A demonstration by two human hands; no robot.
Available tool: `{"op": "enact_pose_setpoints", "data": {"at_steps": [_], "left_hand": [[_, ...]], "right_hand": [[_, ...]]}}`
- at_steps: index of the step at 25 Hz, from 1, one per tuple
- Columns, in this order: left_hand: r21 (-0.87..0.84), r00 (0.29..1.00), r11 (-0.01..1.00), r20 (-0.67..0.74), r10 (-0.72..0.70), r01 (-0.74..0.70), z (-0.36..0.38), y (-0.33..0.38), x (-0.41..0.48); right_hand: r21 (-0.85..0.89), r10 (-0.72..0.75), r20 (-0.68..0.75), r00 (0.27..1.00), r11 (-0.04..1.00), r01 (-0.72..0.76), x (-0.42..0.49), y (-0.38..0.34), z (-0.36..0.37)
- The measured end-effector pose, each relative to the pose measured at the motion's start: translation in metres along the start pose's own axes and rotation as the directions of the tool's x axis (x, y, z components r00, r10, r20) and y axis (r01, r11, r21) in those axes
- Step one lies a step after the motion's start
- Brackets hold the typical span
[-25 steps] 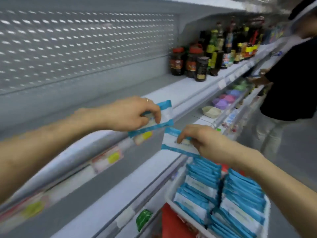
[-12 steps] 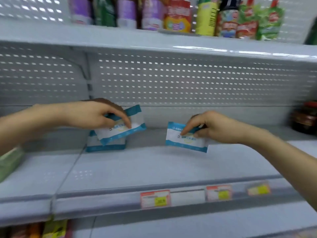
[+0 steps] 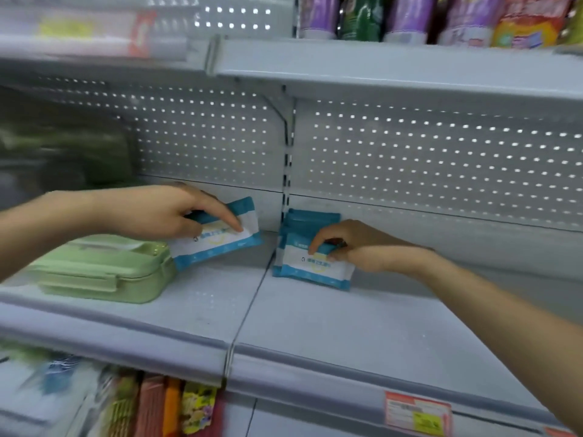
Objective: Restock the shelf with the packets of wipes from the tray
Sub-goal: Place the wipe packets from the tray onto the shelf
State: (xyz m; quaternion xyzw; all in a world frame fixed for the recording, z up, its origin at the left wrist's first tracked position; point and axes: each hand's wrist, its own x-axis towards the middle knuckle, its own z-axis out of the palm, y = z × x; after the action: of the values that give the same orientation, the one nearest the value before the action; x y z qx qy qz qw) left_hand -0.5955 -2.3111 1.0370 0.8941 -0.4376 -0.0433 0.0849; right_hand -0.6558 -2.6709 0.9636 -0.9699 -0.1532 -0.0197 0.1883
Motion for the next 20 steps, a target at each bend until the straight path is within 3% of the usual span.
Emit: {"op": "enact_pose_setpoints", "data": {"at_steps": [6,11,15,20], "left_hand": [[-0.078,0.994,0.991,0.000,0.107,-0.106,0.010,-0.005,0.023],[-0.162,0.973,0.965,0.077,0.219,-0.205,0.025,0.015,0.064],[-0.226,0.949,0.939,0.123,0.291,-0.259,0.045,0.042,0.100],[-0.120,0.906,0.926,0.193,0.376,-0.359,0.081,0.052,0.132]], "right_hand": [[-0.069,-0.068,0.006,0.998,0.995,0.069,0.025,0.009,0.025],[-0.087,-0.119,-0.082,0.990,0.990,0.112,0.012,0.008,0.026],[-0.123,-0.051,-0.174,0.984,0.992,0.029,-0.008,0.023,0.016],[-0.189,0.001,-0.214,0.977,0.981,-0.042,-0.061,0.031,0.001]]}}
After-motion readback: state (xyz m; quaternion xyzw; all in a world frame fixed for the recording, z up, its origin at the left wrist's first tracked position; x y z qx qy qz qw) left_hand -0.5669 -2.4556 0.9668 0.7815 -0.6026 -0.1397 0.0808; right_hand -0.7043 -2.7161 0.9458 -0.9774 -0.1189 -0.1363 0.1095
